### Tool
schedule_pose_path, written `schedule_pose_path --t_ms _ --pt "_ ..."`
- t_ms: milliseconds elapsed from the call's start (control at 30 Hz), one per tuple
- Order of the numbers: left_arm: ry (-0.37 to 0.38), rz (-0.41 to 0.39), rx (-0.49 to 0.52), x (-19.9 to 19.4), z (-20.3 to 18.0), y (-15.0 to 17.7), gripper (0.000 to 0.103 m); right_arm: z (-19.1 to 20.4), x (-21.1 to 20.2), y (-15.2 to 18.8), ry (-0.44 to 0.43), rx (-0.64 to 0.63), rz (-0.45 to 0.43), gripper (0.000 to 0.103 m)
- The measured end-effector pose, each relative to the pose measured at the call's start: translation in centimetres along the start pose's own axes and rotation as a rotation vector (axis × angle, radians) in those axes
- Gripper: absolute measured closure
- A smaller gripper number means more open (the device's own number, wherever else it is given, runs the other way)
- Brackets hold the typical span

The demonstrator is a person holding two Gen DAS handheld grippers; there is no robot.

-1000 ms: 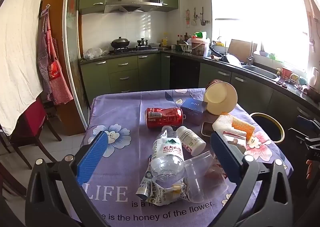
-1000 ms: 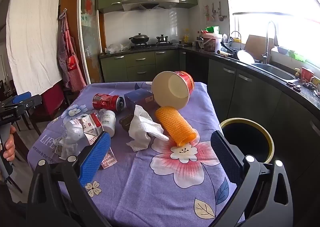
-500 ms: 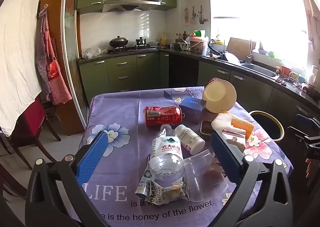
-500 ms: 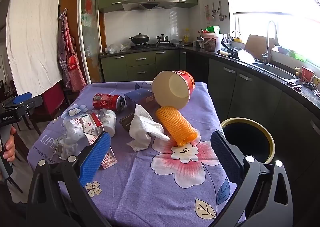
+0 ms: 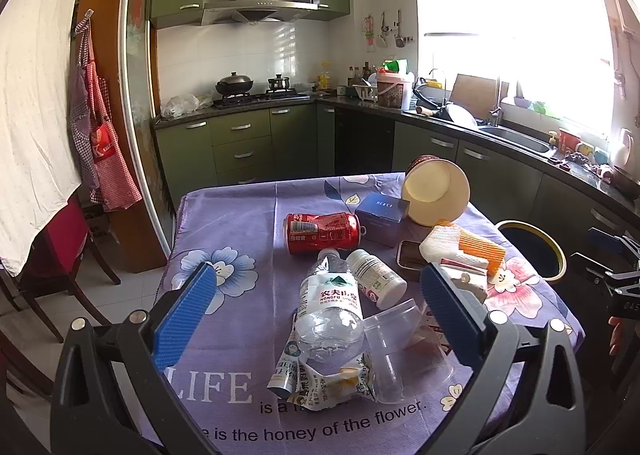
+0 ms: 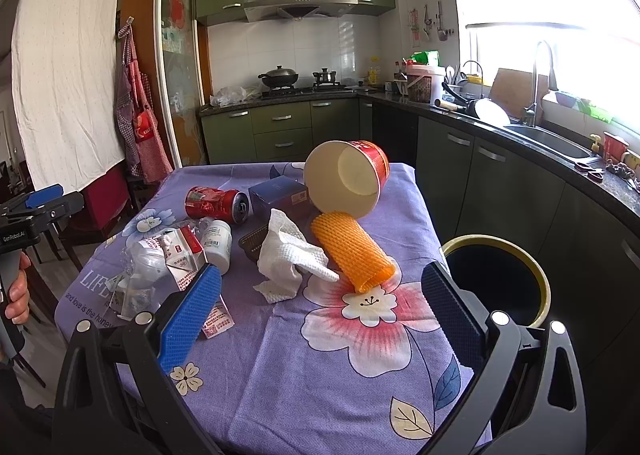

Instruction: Collect trash

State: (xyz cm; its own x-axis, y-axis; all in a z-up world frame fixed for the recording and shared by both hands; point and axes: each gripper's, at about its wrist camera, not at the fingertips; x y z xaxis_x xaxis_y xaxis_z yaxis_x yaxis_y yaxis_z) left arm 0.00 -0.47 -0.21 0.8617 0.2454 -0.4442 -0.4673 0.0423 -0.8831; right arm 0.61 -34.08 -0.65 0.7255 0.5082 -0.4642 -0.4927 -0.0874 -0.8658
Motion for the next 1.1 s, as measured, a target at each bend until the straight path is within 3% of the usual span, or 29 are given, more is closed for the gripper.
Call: schedule_pose_path --t_ms 1100 --pt "0.022 0.009 0.01 0.04 -0.2 -0.07 0.006 -0.19 0.43 0.02 0.0 0.001 0.004 0.004"
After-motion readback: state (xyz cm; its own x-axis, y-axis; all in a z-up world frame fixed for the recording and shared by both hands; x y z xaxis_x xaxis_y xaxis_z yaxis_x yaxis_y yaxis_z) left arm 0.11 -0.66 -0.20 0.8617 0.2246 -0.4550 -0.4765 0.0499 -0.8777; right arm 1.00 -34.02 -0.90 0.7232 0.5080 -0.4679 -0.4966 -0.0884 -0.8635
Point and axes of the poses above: each gripper's, at about its wrist camera, not at the fingertips, and x roughly the way its jaws point, z to its left, y to its underside, and after that the axes turned 15 degrees about -y, right-handed
